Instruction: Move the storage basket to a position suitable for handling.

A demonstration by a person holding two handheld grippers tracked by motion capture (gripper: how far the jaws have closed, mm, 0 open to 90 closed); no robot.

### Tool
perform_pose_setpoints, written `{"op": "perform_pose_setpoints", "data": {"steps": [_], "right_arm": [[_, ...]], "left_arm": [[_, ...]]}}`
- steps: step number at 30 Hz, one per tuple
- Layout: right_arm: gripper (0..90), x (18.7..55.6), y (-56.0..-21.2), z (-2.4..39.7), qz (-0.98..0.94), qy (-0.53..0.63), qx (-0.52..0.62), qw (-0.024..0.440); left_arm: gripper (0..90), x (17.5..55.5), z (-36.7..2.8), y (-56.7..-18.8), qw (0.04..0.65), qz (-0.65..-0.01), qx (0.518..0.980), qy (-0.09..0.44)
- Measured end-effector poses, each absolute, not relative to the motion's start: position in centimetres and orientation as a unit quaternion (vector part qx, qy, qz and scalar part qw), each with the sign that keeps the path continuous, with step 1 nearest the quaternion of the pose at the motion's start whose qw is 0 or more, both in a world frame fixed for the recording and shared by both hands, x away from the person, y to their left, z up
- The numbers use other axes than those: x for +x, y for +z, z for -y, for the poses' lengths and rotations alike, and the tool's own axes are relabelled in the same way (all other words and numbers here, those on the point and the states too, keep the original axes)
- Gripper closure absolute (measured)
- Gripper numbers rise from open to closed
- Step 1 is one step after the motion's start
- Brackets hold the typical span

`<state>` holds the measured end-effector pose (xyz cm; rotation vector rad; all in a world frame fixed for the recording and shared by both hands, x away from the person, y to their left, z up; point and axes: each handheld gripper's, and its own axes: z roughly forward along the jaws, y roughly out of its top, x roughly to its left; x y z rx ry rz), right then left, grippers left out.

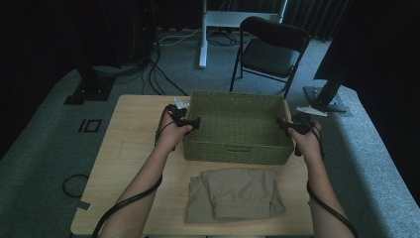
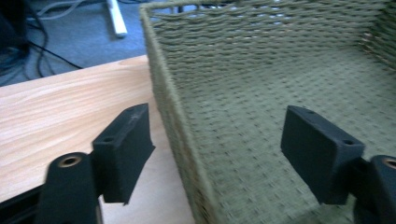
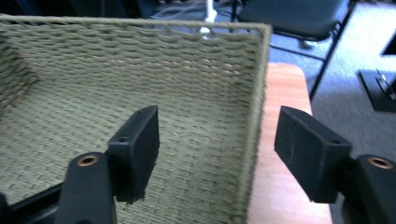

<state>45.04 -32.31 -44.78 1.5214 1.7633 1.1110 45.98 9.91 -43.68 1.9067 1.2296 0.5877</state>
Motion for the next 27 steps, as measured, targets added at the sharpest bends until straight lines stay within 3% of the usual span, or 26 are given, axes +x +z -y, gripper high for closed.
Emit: {"op": "perform_pose_setpoints", "data": {"steps": [6,12,27], "right_arm": [[19.6,44.2,-44.1,32.1,-0.655,0.420,0.549,0.307],[17.5,43.0,-43.3,31.8,-0.664,0.436,0.529,0.298],[15.2,39.8,-43.1,30.5,-0.698,0.447,0.479,0.290]], "left_arm": [[18.9,44.3,-10.6,-42.2,0.418,-0.471,0.744,0.223],[18.8,42.7,-11.2,-42.4,0.439,-0.467,0.741,0.198],[18.8,39.4,-11.4,-41.5,0.466,-0.427,0.750,0.194]]}}
